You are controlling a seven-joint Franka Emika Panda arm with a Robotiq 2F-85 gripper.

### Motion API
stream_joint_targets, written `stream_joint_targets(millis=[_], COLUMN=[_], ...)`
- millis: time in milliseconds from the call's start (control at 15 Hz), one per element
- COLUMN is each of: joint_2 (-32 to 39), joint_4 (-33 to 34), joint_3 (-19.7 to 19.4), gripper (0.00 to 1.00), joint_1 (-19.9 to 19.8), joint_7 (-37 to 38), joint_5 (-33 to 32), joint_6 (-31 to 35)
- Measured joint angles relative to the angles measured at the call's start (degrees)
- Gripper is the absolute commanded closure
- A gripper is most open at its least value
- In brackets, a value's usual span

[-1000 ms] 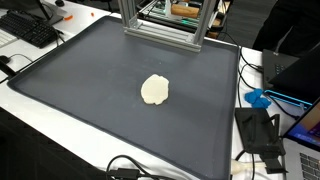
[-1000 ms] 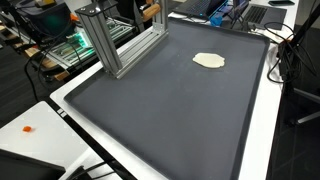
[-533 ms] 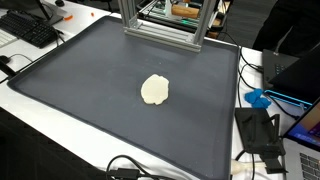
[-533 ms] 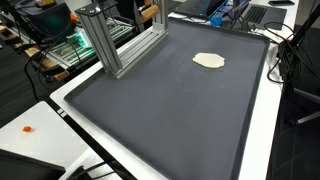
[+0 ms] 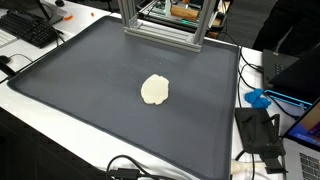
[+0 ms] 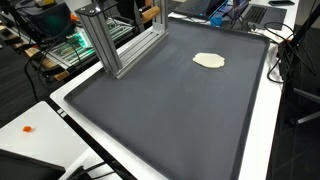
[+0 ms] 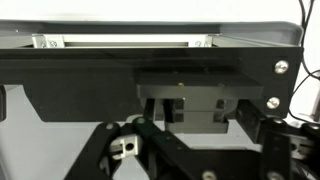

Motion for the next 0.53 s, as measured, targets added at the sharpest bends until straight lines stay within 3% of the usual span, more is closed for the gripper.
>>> stream_joint_targets(millis=[333, 533], joint_2=[1.29, 4.97], joint_4=[4.09, 6.86], joint_3=[0.0, 0.05], gripper=[0.0, 0.0], joint_1=[-0.08, -0.62], joint_7=[-2.83, -3.61], joint_5=[-1.41, -3.02], joint_6=[0.57, 4.78])
